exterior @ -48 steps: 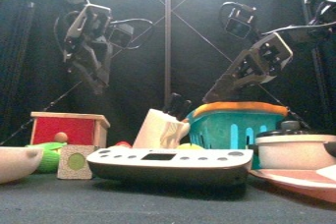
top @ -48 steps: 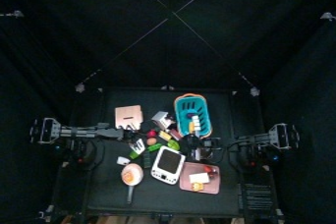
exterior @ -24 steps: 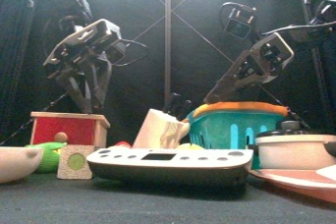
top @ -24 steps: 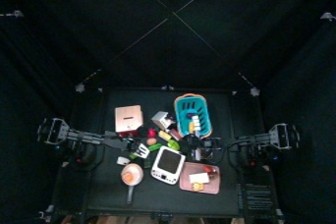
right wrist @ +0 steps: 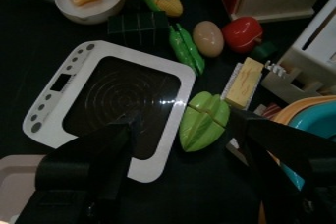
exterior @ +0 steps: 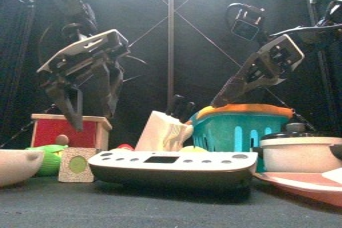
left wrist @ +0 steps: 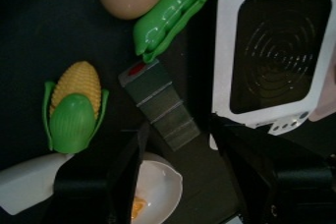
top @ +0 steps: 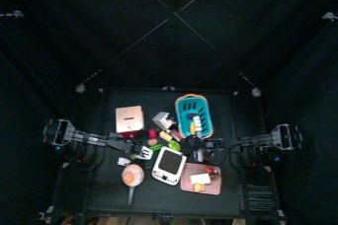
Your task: Grab green sushi roll
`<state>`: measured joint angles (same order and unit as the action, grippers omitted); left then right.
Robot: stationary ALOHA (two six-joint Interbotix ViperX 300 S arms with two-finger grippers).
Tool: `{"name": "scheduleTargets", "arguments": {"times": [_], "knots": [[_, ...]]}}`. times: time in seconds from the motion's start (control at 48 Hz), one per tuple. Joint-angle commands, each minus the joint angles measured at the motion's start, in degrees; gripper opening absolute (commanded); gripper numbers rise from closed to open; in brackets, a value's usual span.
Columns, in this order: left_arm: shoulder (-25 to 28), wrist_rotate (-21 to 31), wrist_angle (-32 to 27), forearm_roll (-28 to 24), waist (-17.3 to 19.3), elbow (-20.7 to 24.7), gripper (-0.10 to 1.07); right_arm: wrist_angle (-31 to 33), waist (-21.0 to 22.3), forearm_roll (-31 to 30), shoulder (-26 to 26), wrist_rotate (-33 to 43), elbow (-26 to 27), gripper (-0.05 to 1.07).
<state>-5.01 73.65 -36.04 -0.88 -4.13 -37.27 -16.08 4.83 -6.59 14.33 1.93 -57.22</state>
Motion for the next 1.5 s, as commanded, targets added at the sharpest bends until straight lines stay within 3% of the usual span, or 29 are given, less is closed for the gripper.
{"name": "scheduleTargets", "arguments": {"times": [0.0, 0.354, 1.188, 1.479], "knots": [[1.14, 0.62, 0.09, 0.79, 0.09, 1.76, 0.90, -0.18, 0.00, -0.09, 2.02, 0.18, 0.26, 1.00], [4.22, 1.58, -3.96, 0.44, 0.18, 3.78, 0.90, -0.18, -0.09, -0.97, 3.60, 0.26, -0.09, 1.00], [10.28, 1.93, -0.79, -1.14, 0.79, 4.92, 0.88, -0.18, -0.26, -0.97, 3.60, 0.18, -0.26, 1.00], [10.90, 1.85, -0.70, -1.67, 0.79, 4.83, 0.75, -0.18, -0.18, -0.97, 3.60, 0.18, -0.26, 1.00]]}}
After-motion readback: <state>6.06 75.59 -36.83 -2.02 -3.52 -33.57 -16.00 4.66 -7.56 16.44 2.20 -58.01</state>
